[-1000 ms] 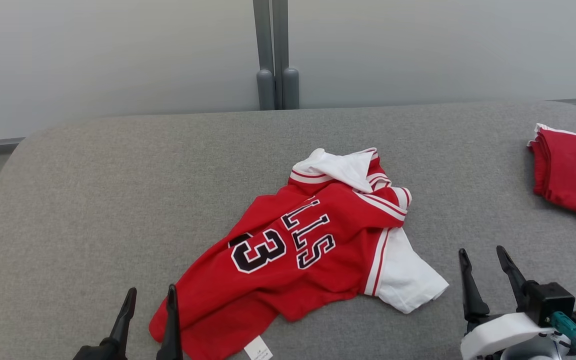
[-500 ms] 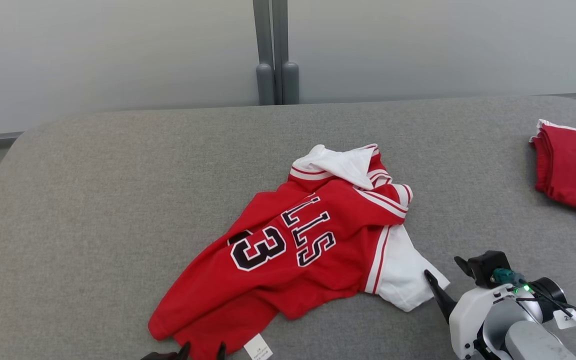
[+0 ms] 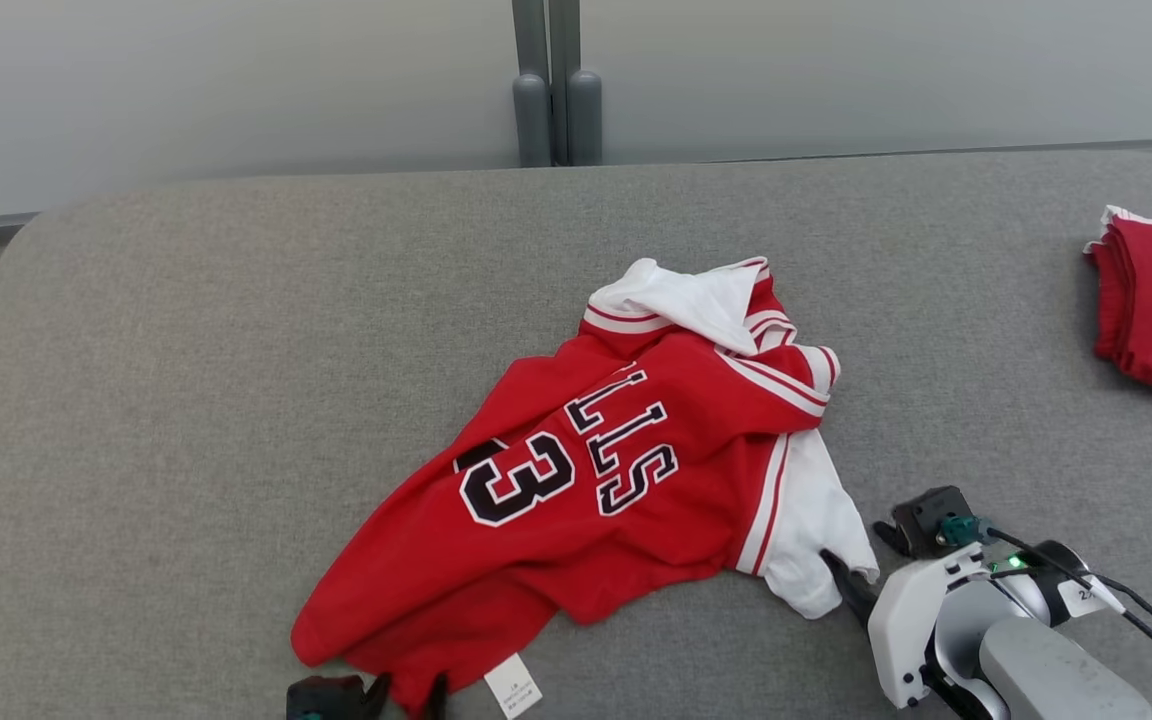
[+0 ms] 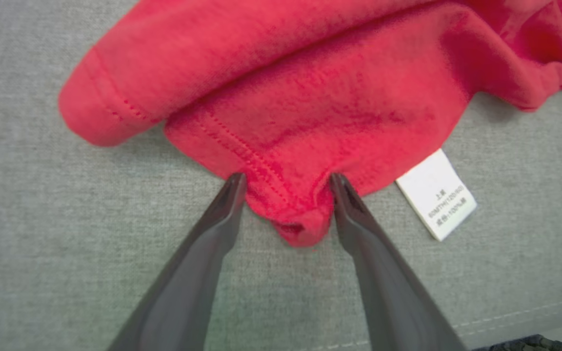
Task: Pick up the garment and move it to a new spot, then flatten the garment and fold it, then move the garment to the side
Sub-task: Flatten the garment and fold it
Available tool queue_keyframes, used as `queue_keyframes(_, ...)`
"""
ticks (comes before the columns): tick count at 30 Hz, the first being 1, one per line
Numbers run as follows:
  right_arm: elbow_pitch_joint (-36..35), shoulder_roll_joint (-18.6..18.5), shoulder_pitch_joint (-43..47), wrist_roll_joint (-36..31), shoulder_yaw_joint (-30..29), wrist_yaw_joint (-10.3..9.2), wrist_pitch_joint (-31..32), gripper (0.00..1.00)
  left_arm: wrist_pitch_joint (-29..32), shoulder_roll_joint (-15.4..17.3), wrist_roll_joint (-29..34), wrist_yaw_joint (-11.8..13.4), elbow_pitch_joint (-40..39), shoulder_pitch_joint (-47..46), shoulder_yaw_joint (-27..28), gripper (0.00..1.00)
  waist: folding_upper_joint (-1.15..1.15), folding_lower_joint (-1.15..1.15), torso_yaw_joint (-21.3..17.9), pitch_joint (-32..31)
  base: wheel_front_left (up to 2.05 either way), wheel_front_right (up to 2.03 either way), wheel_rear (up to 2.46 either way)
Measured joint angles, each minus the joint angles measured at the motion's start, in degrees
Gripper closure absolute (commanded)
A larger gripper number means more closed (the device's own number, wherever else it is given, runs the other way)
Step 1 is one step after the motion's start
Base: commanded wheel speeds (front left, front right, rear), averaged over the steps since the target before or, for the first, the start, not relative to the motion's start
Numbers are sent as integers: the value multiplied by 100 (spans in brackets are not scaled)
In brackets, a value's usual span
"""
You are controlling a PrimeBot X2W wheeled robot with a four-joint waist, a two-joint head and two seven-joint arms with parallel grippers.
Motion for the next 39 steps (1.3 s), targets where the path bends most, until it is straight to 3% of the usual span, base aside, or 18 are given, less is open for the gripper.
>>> queue_keyframes(1, 47, 4, -76, 79, 51, 0, 5, 80, 11, 4, -25, -34, 80, -75, -21, 100, 0, 0, 3, 38, 0, 0, 0)
queue_keyframes(2, 79, 21, -131, 179, 91, 0, -20, 100, 29, 29, -68, -77, 137, -147, -38, 100, 0, 0, 6, 71, 0, 0, 0)
queue_keyframes(7, -42, 82, -155, 1034, 31, 2, -232, 100, 51, 27, -474, -203, 237, -255, 35, 100, 0, 0, 0, 89, 0, 0, 0)
queue_keyframes(10, -653, -23, -92, 1949, -281, 1, -435, 100, 185, 21, -1169, -315, -207, -124, 198, 100, 0, 0, -32, 36, 0, 0, 0)
queue_keyframes(12, -1302, -288, 12, 2513, -480, 0, -515, 100, 407, 30, -1820, -382, -864, -16, 257, 100, 0, 0, -52, -13, 0, 0, 0)
queue_keyframes(19, -3780, -1312, 581, 3541, -1755, -1, -570, 100, 1213, 597, -2859, -404, -4084, 495, 598, 100, 0, 0, -220, -158, 0, 0, 0)
queue_keyframes(23, -4891, -1462, 833, 3705, -2805, -3, -375, 100, 1750, 890, -3283, -324, -5770, 528, 798, 100, 0, 0, -352, -147, 0, 0, 0)
queue_keyframes(28, -5966, -1300, 537, 3693, -3797, -3, 280, 100, 2361, 1180, -3643, -114, -7103, -176, 1014, 100, 0, 0, -460, 69, 0, 0, 0)
queue_keyframes(34, -6277, -1028, -844, 3345, -4172, -3, 1482, 100, 3192, 1559, -3947, 302, -7231, -1931, 1229, 100, 0, 0, -539, 521, 0, 0, 0)
queue_keyframes(39, -5490, -544, -2592, 2809, -4076, -3, 2216, 100, 3852, 1862, -3902, 587, -5973, -3786, 1158, 100, 0, 0, -574, 1020, 0, 0, 0)
